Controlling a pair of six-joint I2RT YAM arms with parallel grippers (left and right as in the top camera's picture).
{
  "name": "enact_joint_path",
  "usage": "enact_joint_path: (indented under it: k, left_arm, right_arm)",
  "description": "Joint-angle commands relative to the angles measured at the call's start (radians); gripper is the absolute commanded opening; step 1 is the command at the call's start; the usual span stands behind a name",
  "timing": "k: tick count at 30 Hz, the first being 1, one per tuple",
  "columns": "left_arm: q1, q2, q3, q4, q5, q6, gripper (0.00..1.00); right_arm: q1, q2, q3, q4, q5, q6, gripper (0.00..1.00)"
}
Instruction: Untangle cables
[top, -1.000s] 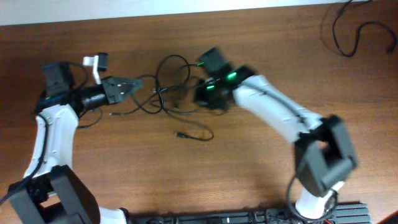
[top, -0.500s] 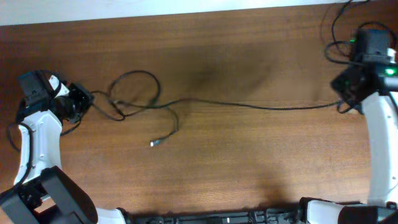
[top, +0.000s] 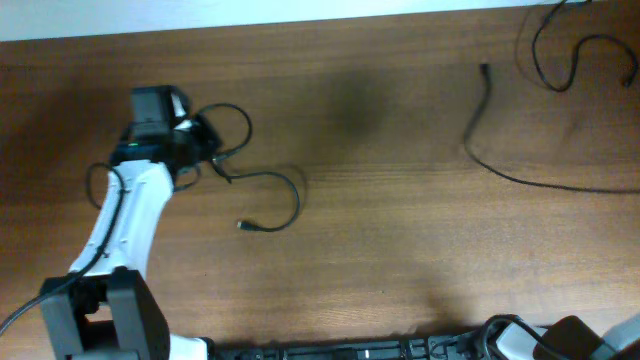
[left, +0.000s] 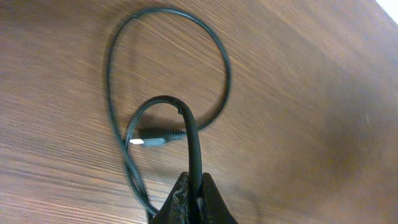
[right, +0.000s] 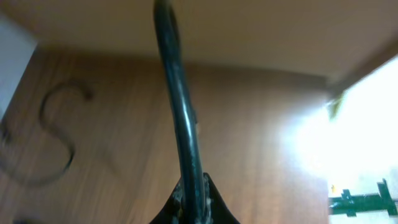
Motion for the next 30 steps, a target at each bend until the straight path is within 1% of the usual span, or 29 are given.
enact_joint_path:
  k: [1,2,5,6,7,8,10,13,15,16,17,18,19,20,21,22,23,24,25,29,30]
  left_arm:
    - [-0.093,-0.017,0.010,0.003,-0.110,0.024,0.00]
    - [-0.107,-0.016,0.010,0.003,-0.114,0.024,0.00]
    - [-0.133,-0.015,0.005,0.003,-0.128,0.024,0.00]
    - [-0.133,-0.011,0.005,0.003,-0.127,0.024,0.00]
    - [-0.133,-0.006,0.005,0.003,-0.127,0.024,0.00]
    - [-0.133,0.003,0.005,0.003,-0.127,0.024,0.00]
    - [-0.133,0.027,0.005,0.003,-0.127,0.023,0.00]
    - [-0.134,0.072,0.005,0.003,-0.127,0.023,0.00]
    - [-0.134,0.102,0.005,0.008,-0.127,0.023,0.00]
    - [-0.134,0.109,0.005,0.016,-0.127,0.023,0.00]
    - [-0.134,0.115,0.005,0.035,-0.127,0.023,0.00]
    - [-0.135,0.117,0.005,0.067,-0.127,0.023,0.00]
    - [-0.138,0.117,0.005,0.087,-0.127,0.023,0.00]
    - [-0.142,0.117,0.005,0.112,-0.126,0.023,0.00]
    - [-0.142,0.117,0.005,0.117,-0.126,0.023,0.00]
    - [-0.142,0.117,0.005,0.114,-0.126,0.023,0.00]
    - [-0.142,0.117,0.005,0.104,-0.122,0.023,0.00]
    - [-0.143,0.117,0.005,0.103,-0.111,0.023,0.00]
    - [-0.144,0.117,0.005,0.103,-0.108,0.023,0.00]
    - [-0.146,0.117,0.005,0.073,-0.108,0.023,0.00]
    - [-0.146,0.117,0.005,0.060,-0.108,0.023,0.00]
  right_arm:
    - [-0.113,-0.025,0.070,-0.045,0.016,0.048,0.04]
    - [-0.134,-0.028,0.070,-0.044,0.017,0.055,0.04]
    - [-0.201,-0.026,0.070,-0.037,0.125,0.182,0.04]
    - [-0.201,-0.004,0.070,0.024,0.128,0.172,0.04]
    - [-0.197,0.017,0.070,0.046,0.127,0.146,0.04]
    - [-0.193,0.055,0.070,0.069,0.146,0.083,0.04]
    - [-0.194,0.075,0.070,0.065,0.159,0.079,0.04]
    - [-0.193,-0.002,0.070,0.069,0.246,0.110,0.04]
    - [-0.193,-0.082,0.070,0.080,0.209,0.108,0.04]
    - [-0.193,-0.101,0.070,0.080,0.085,0.077,0.04]
    - [-0.183,-0.114,0.070,0.082,-0.244,-0.044,0.04]
    - [-0.124,-0.106,0.069,0.080,-0.611,-0.192,0.04]
    - [-0.064,-0.094,0.069,0.069,-0.723,-0.249,0.04]
    - [0.021,-0.079,0.069,0.043,-0.701,-0.270,0.04]
    - [0.119,-0.061,0.069,0.008,-0.562,-0.272,0.04]
    - [0.256,-0.031,0.069,-0.045,-0.269,-0.272,0.04]
    - [0.357,0.006,0.069,-0.083,-0.045,-0.272,0.04]
    - [0.407,0.039,0.069,-0.105,0.039,-0.272,0.04]
    - [0.444,0.095,0.069,-0.127,0.065,-0.272,0.04]
    - [0.434,0.338,0.067,-0.144,0.057,-0.272,0.04]
    - [0.434,0.424,0.067,-0.135,0.057,-0.299,0.04]
